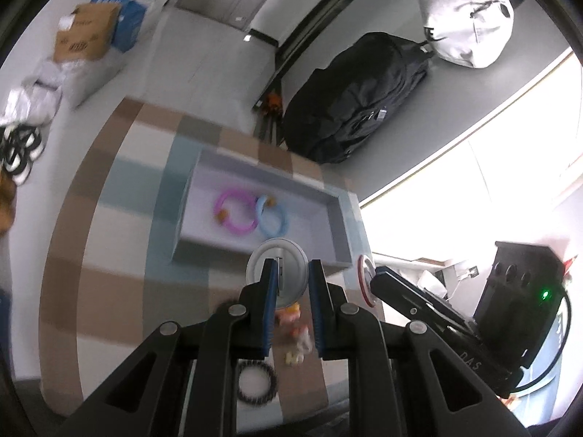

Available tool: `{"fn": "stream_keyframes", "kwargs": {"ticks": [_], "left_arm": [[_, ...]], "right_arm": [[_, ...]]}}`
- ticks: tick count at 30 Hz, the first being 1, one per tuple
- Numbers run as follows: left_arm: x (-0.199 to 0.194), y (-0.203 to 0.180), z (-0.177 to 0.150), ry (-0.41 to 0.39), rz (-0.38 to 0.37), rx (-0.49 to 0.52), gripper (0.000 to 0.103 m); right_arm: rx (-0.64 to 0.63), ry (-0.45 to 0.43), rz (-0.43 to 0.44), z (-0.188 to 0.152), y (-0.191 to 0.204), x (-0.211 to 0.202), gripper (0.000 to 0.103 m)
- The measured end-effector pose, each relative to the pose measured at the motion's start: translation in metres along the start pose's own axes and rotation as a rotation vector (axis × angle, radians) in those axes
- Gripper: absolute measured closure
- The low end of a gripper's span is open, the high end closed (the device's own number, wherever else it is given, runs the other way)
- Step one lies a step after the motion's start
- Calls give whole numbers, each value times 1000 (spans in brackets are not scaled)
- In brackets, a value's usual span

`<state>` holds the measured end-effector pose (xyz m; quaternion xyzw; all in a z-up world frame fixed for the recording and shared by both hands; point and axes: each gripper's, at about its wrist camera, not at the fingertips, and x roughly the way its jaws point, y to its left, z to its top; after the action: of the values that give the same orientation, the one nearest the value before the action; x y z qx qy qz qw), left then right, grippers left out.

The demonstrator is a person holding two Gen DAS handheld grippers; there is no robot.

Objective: Organize jewelry
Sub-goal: 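Carry both lids into the grey box and open both tools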

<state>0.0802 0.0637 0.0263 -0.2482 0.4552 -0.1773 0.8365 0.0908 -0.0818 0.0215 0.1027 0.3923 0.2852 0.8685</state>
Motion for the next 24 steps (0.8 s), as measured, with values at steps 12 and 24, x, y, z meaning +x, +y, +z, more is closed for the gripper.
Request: {"fn": "stream_keyframes", "kwargs": {"ticks": [12, 24], "left_arm": [[48, -6, 25, 21, 98, 122, 91], [70, -5, 28, 62, 112, 159, 91]], "right_arm": [[15, 9, -25, 40, -23, 39, 78], [84, 45, -24, 37, -51, 63, 76]]}}
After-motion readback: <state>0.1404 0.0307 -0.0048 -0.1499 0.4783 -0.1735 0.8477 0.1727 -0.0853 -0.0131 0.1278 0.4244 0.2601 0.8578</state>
